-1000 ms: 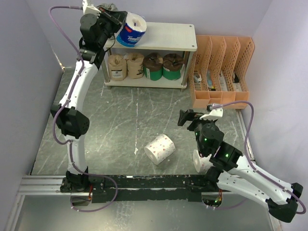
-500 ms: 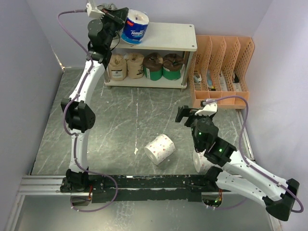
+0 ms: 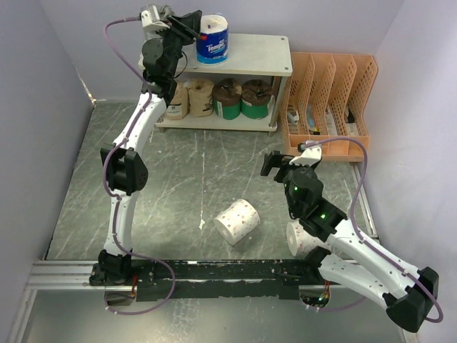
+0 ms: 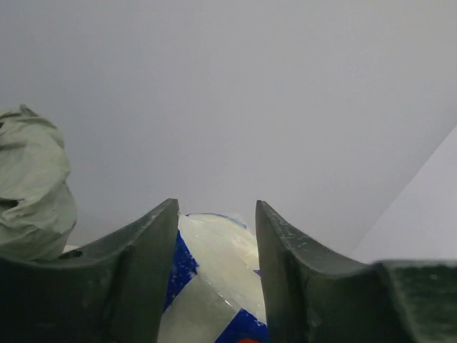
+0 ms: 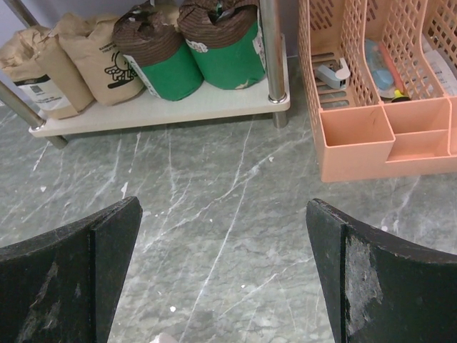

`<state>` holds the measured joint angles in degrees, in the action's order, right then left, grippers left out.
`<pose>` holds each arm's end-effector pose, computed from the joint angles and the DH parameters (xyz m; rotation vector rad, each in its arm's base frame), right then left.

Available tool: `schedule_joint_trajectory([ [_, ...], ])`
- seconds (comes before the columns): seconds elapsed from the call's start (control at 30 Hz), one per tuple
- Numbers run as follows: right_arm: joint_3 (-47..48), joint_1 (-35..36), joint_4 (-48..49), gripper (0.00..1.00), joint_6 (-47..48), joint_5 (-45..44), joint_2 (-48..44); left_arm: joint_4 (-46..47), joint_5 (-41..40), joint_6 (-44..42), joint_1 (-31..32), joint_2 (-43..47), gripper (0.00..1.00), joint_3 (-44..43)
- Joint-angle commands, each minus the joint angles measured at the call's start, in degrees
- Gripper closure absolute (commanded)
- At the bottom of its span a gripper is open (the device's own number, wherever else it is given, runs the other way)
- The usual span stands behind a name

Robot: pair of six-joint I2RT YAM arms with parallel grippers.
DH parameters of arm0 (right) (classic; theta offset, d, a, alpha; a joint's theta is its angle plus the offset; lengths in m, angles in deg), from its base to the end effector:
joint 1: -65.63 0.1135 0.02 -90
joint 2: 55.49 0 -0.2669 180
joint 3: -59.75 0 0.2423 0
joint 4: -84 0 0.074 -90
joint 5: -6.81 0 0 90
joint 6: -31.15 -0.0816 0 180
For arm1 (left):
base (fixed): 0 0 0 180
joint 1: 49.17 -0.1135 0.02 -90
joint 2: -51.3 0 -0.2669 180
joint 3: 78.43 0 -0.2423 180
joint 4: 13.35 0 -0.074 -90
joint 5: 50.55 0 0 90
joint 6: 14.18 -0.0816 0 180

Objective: Place and organize the paper towels onto the shelf

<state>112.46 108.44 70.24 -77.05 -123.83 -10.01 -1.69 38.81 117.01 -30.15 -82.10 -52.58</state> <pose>0.1889 0.1025 0.3188 0.1730 1.6524 0.2110 0.5310 -0.1821 0.4767 -0.2121 1.0272 -0.9521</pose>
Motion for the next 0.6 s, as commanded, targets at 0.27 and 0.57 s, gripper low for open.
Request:
schedule_joint_trajectory([
  [0.27,-0.7,-1.4,1.9,0.00,-2.2,3.5,-1.7,-11.3,10.9,-27.9,1.2,17.7,0.00,3.4],
  [0.57,-1.1,-1.6,-1.4,0.00,-6.1,3.7,-7.6,-55.3,37.9,-55.7,1.1,44.0,0.01,36.1],
])
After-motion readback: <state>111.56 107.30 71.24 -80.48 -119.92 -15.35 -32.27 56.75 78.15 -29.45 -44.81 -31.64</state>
